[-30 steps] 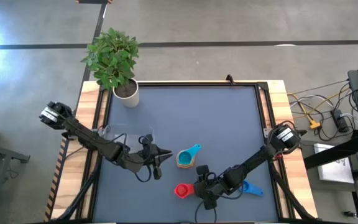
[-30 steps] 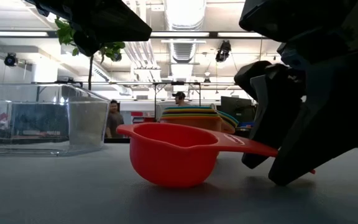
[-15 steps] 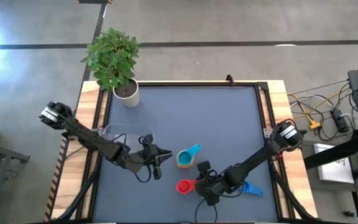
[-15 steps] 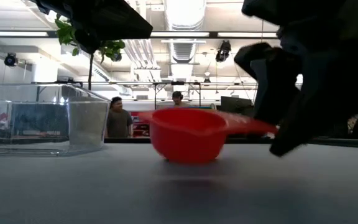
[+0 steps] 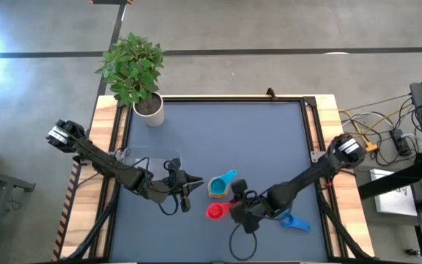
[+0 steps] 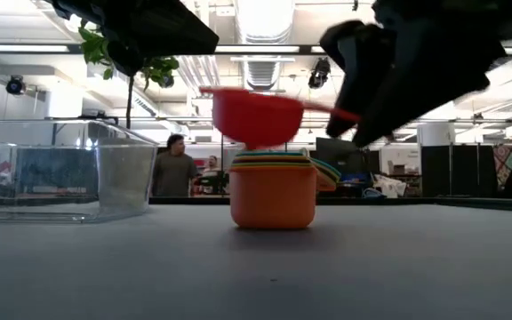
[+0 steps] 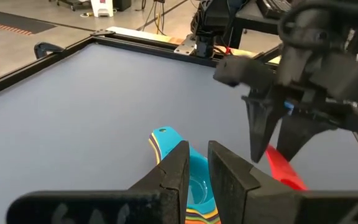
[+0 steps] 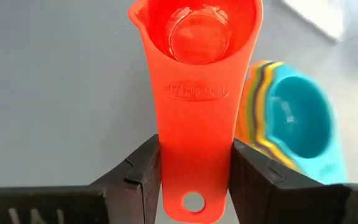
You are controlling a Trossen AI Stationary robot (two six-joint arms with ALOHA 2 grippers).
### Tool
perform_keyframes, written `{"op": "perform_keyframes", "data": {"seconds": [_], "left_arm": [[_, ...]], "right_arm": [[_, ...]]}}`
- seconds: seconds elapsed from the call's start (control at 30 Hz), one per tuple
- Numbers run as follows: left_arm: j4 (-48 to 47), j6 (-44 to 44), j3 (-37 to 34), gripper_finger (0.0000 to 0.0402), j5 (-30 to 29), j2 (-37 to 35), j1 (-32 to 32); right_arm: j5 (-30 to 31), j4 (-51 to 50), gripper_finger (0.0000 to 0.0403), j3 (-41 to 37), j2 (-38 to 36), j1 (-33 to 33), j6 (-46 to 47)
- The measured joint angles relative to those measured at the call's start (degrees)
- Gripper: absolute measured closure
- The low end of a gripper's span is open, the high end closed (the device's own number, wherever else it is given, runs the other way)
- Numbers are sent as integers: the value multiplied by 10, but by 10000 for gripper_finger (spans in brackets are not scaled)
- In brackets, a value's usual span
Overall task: Nest measuring cups in basket
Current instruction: Stack the orange measuring cup on top of the light blue measuring cup
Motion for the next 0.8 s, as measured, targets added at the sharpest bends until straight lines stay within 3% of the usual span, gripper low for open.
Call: {"op": "perform_keyframes", "data": {"seconds": [0.5, 0.8], "left_arm": [[-1, 0, 0, 361, 3, 0, 0], [-3, 0, 0, 361, 3, 0, 0]], "right_arm": [[-5, -29, 261, -14, -51, -104, -188], [-96, -92, 269, -14, -70, -159, -223]]}}
